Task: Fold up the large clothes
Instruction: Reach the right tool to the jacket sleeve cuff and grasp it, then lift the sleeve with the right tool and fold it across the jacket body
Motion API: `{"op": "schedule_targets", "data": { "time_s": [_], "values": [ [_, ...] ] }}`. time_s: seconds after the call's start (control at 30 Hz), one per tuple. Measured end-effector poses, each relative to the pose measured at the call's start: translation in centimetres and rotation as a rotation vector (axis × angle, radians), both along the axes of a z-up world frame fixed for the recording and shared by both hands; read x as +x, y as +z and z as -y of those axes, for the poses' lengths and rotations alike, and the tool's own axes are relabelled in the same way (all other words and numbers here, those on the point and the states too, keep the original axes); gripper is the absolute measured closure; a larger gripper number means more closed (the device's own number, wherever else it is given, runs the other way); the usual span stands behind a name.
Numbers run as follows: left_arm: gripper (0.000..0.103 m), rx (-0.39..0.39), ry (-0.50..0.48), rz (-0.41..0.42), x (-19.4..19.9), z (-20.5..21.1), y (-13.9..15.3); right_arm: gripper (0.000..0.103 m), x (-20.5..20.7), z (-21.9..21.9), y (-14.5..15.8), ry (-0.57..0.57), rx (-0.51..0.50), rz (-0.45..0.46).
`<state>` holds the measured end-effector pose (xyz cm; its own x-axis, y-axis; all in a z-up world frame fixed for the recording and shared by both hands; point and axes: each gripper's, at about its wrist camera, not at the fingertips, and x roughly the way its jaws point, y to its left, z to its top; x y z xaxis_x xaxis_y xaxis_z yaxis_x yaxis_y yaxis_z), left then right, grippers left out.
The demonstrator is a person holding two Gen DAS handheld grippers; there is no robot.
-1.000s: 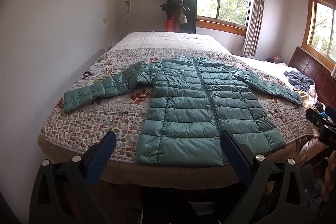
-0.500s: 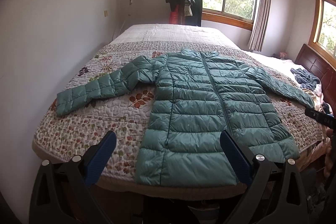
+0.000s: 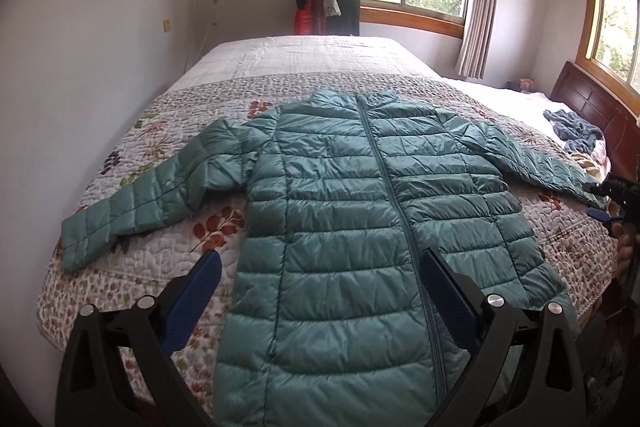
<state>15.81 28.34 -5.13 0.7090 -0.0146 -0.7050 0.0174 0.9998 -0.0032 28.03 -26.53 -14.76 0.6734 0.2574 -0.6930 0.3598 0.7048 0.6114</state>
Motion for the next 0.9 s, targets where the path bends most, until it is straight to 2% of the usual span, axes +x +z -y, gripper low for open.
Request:
{"op": "schedule_targets", "data": {
  "time_s": [0.03,0.1,0.2,0.33,0.43,0.5,0.57,0.63,0.73,0.8,0.9],
  "values": [
    [0.004,0.004,-0.010,-0.004,0.6,0.3,-0.1,0.039,0.3,1.3,-0.4,-0.030,0.040,0.006],
    [0.004,0.007,-0.033,-0.006,1.8,1.0,-0.5,0.029,0.2,4.2,-1.6,-0.124,0.143,0.029],
    [0.004,-0.001,-0.059,-0.027,3.4,1.6,-1.3,0.029,-0.5,8.0,-3.6,-0.253,0.299,0.065],
    [0.004,-0.029,-0.102,-0.061,5.3,2.3,-2.2,0.034,-1.1,11.3,-5.6,-0.372,0.409,0.106],
    [0.004,-0.052,-0.133,-0.064,6.4,2.8,-2.4,0.035,-0.6,12.2,-6.3,-0.410,0.409,0.114],
    [0.004,-0.084,-0.158,-0.070,7.1,3.1,-2.5,0.042,-0.3,13.1,-6.7,-0.458,0.387,0.139],
    [0.004,-0.142,-0.186,-0.077,8.0,2.9,-2.6,0.043,-0.5,14.2,-7.0,-0.520,0.412,0.195],
    [0.004,-0.209,-0.203,-0.078,8.9,2.3,-2.8,0.044,0.0,15.2,-7.3,-0.532,0.439,0.222],
    [0.004,-0.277,-0.206,-0.094,10.1,1.2,-3.3,0.058,1.0,15.9,-7.4,-0.526,0.426,0.231],
    [0.004,-0.332,-0.198,-0.108,10.8,-0.3,-3.6,0.090,2.0,16.2,-6.7,-0.516,0.391,0.230],
    [0.004,-0.363,-0.160,-0.101,10.9,-3.1,-3.4,0.095,3.3,16.1,-4.0,-0.479,0.304,0.251]
  ]
}}
